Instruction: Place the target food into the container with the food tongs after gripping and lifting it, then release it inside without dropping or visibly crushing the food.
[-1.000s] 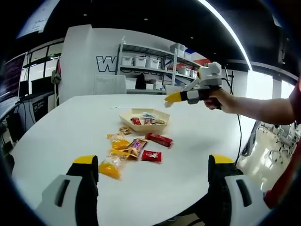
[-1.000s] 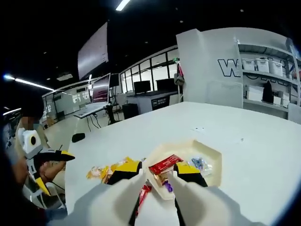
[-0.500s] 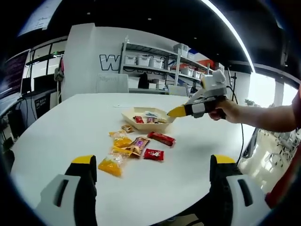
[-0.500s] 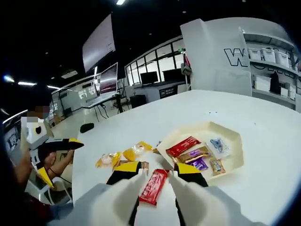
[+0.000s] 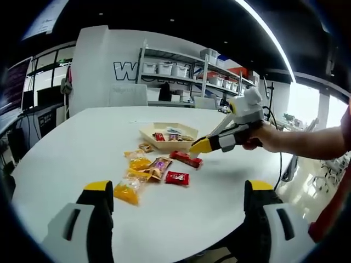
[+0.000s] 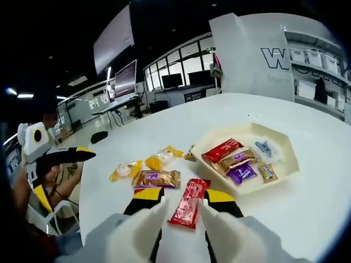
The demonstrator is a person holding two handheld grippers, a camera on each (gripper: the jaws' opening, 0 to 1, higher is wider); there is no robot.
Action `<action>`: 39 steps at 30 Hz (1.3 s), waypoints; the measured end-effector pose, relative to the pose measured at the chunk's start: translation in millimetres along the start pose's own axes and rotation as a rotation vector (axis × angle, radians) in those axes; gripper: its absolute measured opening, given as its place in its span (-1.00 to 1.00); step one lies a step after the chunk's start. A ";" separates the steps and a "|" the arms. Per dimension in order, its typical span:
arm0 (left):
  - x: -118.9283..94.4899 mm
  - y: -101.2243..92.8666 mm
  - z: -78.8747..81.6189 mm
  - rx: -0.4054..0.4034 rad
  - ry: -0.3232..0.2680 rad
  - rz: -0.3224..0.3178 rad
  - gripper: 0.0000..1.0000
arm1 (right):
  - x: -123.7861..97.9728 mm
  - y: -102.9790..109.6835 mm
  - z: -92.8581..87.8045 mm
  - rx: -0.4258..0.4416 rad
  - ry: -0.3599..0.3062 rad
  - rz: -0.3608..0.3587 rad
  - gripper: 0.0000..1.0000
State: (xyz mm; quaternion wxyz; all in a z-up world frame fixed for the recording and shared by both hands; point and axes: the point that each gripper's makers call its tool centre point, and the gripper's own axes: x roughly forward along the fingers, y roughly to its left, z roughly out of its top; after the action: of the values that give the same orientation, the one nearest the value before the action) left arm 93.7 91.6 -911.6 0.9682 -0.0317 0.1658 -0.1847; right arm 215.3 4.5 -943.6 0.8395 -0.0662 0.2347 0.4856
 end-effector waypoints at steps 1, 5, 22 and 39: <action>0.3 -0.6 0.3 0.000 -0.002 -0.002 0.94 | 0.6 1.2 -0.1 0.005 0.000 0.001 -0.53; 2.6 -2.7 -0.4 0.002 0.003 -0.008 0.94 | 5.6 0.8 -0.6 -0.025 0.012 -0.019 -0.52; 8.8 -9.4 -1.4 0.012 0.019 -0.024 0.93 | 16.7 -10.8 -8.3 -0.142 0.032 -0.064 -0.61; -1.5 -5.2 -4.8 0.005 0.013 -0.008 0.94 | -12.6 -2.1 15.6 0.052 -0.067 -0.042 -0.62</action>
State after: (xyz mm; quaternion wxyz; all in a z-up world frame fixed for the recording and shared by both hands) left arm 88.9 87.3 -915.0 0.9664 -0.0289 0.1714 -0.1893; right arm 217.0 -1.1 -924.3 0.8582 -0.0329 0.2174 0.4638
